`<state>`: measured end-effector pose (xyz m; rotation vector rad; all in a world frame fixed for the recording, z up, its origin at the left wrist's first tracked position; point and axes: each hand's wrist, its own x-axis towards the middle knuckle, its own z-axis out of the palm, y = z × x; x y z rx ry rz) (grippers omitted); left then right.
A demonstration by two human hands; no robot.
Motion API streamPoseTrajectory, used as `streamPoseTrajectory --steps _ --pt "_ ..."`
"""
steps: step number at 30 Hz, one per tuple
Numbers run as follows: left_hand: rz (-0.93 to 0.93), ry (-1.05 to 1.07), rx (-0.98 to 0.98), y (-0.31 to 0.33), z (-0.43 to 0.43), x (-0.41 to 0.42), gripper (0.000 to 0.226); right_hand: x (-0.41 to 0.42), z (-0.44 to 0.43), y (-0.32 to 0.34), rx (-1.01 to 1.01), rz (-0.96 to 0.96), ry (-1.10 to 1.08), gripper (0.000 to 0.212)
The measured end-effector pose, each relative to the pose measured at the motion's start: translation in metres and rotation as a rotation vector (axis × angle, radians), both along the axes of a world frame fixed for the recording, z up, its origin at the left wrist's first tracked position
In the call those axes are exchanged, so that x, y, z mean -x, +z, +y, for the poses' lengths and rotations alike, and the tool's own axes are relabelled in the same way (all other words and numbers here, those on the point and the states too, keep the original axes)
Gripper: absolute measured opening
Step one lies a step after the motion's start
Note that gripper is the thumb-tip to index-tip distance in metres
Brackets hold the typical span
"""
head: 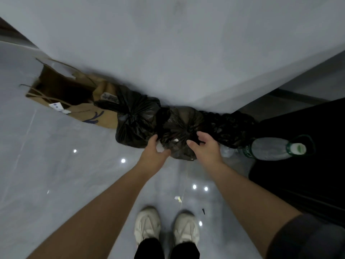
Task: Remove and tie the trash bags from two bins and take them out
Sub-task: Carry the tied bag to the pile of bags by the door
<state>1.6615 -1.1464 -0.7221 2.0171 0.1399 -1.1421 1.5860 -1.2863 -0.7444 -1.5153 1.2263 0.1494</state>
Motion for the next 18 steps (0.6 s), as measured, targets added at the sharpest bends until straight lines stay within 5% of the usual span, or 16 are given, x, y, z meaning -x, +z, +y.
streamPoseTrajectory --steps 7,13,18 --pt "-0.047 -0.084 -0.061 0.122 0.052 0.04 0.057 0.044 0.046 0.119 -0.03 -0.016 0.042 0.047" --pt "-0.192 0.165 0.066 0.234 0.089 0.1 0.023 0.08 0.09 0.214 0.042 -0.169 0.062 0.027" --pt "-0.253 0.343 0.138 0.284 0.115 0.136 0.017 0.1 0.133 0.263 0.023 -0.263 0.096 0.022"
